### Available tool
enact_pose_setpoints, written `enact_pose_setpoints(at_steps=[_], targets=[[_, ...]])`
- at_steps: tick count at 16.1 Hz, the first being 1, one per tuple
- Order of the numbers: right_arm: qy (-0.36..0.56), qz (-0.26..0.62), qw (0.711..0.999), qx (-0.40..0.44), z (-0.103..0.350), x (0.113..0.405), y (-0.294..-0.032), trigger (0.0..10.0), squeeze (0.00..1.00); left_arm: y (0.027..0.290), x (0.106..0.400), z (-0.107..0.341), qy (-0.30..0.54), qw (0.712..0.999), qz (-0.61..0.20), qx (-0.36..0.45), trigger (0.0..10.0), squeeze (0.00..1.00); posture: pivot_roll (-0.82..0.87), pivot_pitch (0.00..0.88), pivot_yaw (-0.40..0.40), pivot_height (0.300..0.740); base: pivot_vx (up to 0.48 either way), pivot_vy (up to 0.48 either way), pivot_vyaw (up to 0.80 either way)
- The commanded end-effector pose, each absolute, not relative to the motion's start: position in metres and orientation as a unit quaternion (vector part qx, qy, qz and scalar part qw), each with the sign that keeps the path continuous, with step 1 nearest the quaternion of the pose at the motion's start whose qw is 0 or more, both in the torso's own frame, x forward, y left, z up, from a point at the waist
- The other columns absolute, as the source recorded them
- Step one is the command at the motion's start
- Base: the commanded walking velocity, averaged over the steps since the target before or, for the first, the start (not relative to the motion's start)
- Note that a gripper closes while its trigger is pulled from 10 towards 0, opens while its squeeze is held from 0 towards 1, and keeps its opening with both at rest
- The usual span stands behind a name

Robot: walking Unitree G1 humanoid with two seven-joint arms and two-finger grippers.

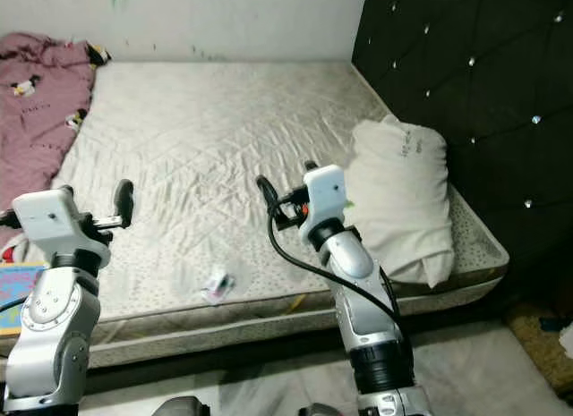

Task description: Clean up the room

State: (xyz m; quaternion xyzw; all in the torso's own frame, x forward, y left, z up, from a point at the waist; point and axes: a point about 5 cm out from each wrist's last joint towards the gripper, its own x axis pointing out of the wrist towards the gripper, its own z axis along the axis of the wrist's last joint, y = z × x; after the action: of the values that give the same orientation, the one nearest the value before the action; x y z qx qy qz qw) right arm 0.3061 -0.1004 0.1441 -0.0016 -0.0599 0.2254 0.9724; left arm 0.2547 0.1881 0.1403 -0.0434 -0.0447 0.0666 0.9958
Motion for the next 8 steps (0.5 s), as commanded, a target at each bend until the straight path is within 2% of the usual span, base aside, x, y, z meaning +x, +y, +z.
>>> enact_pose_setpoints(at_steps=[1, 3, 6, 8], targets=[[-0.062, 0.21, 0.976, -0.006, 0.1462, 0.3094, -0.1109, 10.0, 0.0, 0.1808, 0.2594, 0.1432, -0.052, 0.996, 0.059, -0.048, 10.0, 0.0, 0.1, 0.034, -0.037, 0.74, 0.0, 0.337, 0.0], [-0.068, 0.21, 0.975, 0.001, 0.1503, 0.3124, -0.1091, 10.0, 0.0, 0.1806, 0.2612, 0.1466, -0.061, 0.996, 0.062, -0.032, 10.0, 0.0, 0.1, 0.023, -0.033, 0.74, 0.0, 0.0, 0.0], [-0.07, 0.203, 0.977, -0.009, 0.1469, 0.3145, -0.108, 10.0, 0.0, 0.1792, 0.2613, 0.1449, -0.044, 0.996, 0.063, -0.051, 10.0, 0.0, 0.1, 0.012, -0.023, 0.74, 0.0, 0.0, 0.0], [-0.069, 0.202, 0.977, -0.018, 0.1419, 0.3131, -0.1056, 10.0, 0.0, 0.1792, 0.2607, 0.1443, -0.056, 0.996, 0.056, -0.033, 10.0, 0.0, 0.1, 0.016, -0.035, 0.74, 0.0, 0.0, 0.8]])
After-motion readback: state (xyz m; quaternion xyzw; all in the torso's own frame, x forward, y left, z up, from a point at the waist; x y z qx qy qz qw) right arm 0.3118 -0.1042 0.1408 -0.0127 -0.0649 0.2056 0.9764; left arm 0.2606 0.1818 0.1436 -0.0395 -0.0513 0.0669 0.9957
